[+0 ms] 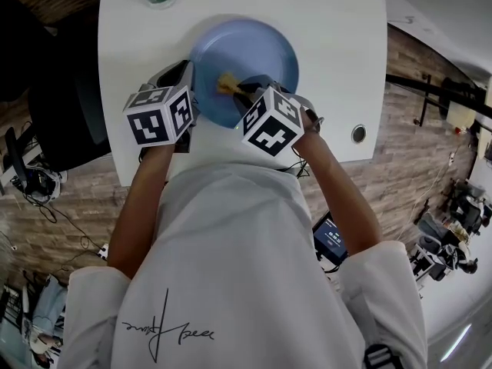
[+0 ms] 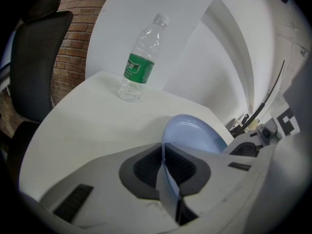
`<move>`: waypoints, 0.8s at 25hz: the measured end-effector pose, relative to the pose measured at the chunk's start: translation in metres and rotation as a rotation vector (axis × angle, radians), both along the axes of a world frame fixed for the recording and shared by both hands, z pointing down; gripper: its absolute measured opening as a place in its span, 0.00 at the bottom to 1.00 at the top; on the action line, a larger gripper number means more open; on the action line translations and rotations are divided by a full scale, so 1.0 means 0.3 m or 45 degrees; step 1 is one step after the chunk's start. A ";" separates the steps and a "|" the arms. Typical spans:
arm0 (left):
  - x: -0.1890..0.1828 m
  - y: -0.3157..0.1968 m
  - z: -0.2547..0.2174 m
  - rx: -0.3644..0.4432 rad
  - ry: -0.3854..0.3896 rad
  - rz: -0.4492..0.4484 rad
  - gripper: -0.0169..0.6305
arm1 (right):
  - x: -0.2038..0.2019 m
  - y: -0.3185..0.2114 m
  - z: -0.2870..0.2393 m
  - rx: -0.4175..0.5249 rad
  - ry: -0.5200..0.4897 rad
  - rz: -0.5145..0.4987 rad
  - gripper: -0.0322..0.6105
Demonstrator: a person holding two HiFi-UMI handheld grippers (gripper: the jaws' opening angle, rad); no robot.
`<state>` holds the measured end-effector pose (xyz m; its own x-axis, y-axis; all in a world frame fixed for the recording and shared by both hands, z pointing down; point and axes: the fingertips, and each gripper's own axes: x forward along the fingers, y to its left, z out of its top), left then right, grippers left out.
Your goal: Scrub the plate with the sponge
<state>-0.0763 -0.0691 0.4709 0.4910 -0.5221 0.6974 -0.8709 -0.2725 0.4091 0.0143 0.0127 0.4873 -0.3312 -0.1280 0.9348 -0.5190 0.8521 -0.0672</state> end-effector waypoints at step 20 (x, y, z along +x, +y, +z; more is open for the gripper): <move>-0.026 -0.012 -0.109 0.202 -0.008 0.023 0.28 | -0.001 0.060 -0.109 -0.050 -0.216 0.150 0.11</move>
